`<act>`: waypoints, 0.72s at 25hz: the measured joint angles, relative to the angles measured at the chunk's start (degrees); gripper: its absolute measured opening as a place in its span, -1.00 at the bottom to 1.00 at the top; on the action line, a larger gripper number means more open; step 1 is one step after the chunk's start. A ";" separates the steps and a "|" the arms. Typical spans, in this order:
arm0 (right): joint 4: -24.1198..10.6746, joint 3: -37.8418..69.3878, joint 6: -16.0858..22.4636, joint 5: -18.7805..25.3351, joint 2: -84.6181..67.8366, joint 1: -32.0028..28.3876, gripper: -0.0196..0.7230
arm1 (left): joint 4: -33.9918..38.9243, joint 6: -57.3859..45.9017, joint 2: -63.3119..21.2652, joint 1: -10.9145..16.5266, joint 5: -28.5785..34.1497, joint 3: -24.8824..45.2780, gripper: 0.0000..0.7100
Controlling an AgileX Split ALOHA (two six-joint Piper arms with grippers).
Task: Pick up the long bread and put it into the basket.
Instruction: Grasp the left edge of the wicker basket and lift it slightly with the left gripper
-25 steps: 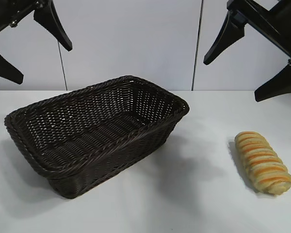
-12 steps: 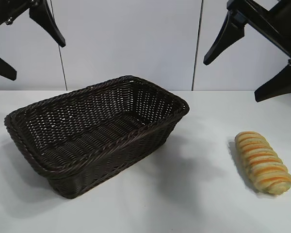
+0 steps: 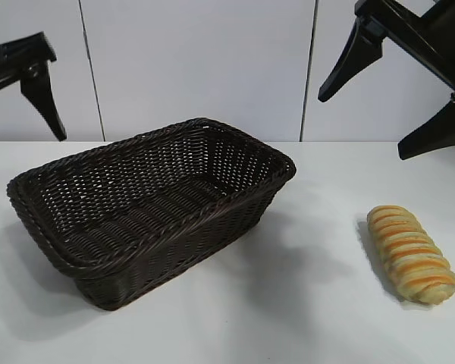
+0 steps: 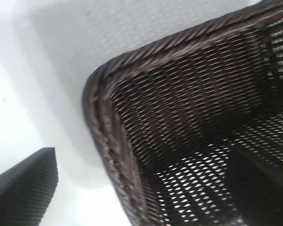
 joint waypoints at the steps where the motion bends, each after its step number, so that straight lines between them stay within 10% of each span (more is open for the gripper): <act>1: 0.00 0.00 0.00 0.00 0.00 0.00 0.92 | -2.35 1.63 1.12 0.00 -0.68 0.00 0.96; 18: 0.00 0.00 0.00 0.61 0.00 0.00 0.92 | -10.02 8.24 9.67 0.00 -4.23 0.00 0.85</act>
